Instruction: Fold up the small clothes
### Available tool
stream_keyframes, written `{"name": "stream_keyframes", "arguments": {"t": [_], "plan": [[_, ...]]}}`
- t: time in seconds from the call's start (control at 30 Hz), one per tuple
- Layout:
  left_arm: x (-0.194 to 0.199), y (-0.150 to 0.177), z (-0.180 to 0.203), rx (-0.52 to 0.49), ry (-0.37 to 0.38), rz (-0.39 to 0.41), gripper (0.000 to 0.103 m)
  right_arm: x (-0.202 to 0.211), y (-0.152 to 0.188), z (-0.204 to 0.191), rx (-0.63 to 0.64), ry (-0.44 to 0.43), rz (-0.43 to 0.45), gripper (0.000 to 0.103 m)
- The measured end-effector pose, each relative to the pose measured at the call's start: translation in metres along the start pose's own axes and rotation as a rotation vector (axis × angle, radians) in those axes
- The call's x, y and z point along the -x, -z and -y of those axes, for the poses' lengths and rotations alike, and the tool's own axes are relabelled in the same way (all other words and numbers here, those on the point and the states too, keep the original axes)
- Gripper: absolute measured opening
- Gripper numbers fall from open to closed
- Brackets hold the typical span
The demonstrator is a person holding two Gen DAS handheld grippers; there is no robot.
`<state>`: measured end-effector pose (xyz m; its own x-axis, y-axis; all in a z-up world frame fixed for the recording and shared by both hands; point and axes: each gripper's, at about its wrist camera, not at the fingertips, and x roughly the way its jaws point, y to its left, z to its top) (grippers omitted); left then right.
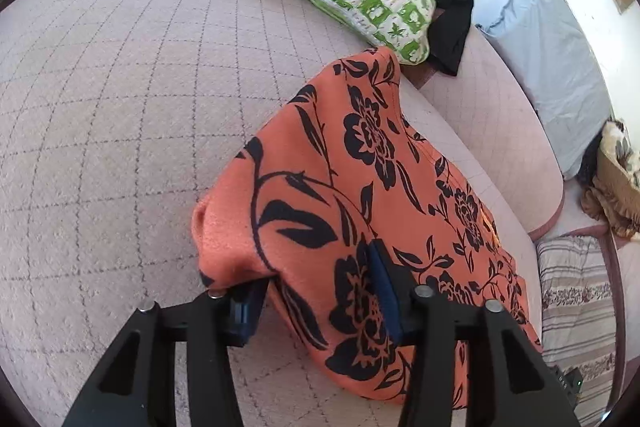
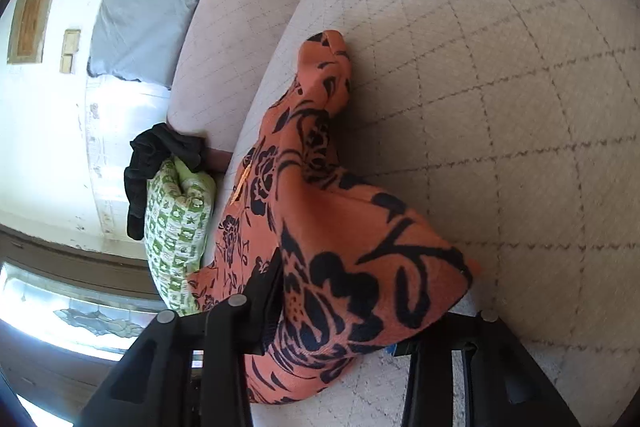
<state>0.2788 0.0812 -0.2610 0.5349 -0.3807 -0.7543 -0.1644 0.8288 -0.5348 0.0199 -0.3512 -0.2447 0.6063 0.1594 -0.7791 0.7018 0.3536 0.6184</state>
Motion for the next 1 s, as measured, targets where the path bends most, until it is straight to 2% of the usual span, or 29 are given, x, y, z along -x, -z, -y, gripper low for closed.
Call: {"name": "stream_keyframes", "arguments": {"t": [0.03, 0.07, 0.17, 0.2, 0.23, 0.27, 0.3, 0.37, 0.43, 0.5, 0.67, 0.8, 0.9, 1.0], "plan": [[-0.003, 0.000, 0.001, 0.020, 0.034, 0.000, 0.077, -0.001, 0.000, -0.002, 0.015, 0.011, 0.001, 0.041], [-0.004, 0.000, 0.003, 0.029, 0.049, 0.002, 0.084, -0.002, 0.000, -0.002, 0.026, 0.023, -0.001, 0.041], [-0.009, -0.001, 0.013, 0.011, -0.001, -0.002, 0.084, -0.007, -0.001, 0.001, 0.009, 0.016, -0.018, 0.041], [-0.009, -0.001, 0.014, 0.005, -0.016, 0.004, 0.082, -0.007, -0.001, 0.001, 0.009, 0.010, -0.017, 0.041], [-0.008, 0.000, 0.015, 0.003, -0.041, 0.020, 0.062, -0.006, -0.001, -0.001, 0.022, 0.009, -0.012, 0.041], [-0.007, 0.001, 0.015, -0.006, -0.079, 0.030, 0.033, -0.004, 0.000, -0.001, 0.041, 0.016, -0.006, 0.040], [-0.007, 0.000, 0.015, -0.022, -0.099, 0.025, 0.032, -0.002, 0.001, -0.004, 0.067, 0.021, 0.002, 0.038], [-0.004, -0.002, 0.012, -0.022, -0.077, 0.023, 0.023, 0.005, 0.004, -0.018, 0.141, 0.025, 0.033, 0.034], [0.004, -0.002, 0.019, -0.069, -0.077, 0.038, 0.017, 0.009, 0.009, -0.035, 0.231, 0.055, 0.061, 0.031], [0.013, 0.001, 0.031, -0.136, -0.089, 0.072, 0.015, 0.015, 0.013, -0.045, 0.292, 0.069, 0.075, 0.029], [0.037, 0.013, 0.053, -0.253, -0.057, 0.135, 0.014, 0.042, 0.021, -0.066, 0.471, 0.097, 0.150, 0.023], [0.054, 0.030, 0.058, -0.338, -0.029, 0.162, 0.013, 0.068, 0.025, -0.068, 0.534, 0.070, 0.163, 0.020], [0.051, 0.040, 0.050, -0.359, -0.021, 0.147, 0.013, 0.073, 0.027, -0.066, 0.581, 0.082, 0.139, 0.019], [0.032, 0.044, 0.031, -0.342, -0.047, 0.091, 0.017, 0.057, 0.020, -0.049, 0.530, 0.120, 0.029, 0.020]]}}
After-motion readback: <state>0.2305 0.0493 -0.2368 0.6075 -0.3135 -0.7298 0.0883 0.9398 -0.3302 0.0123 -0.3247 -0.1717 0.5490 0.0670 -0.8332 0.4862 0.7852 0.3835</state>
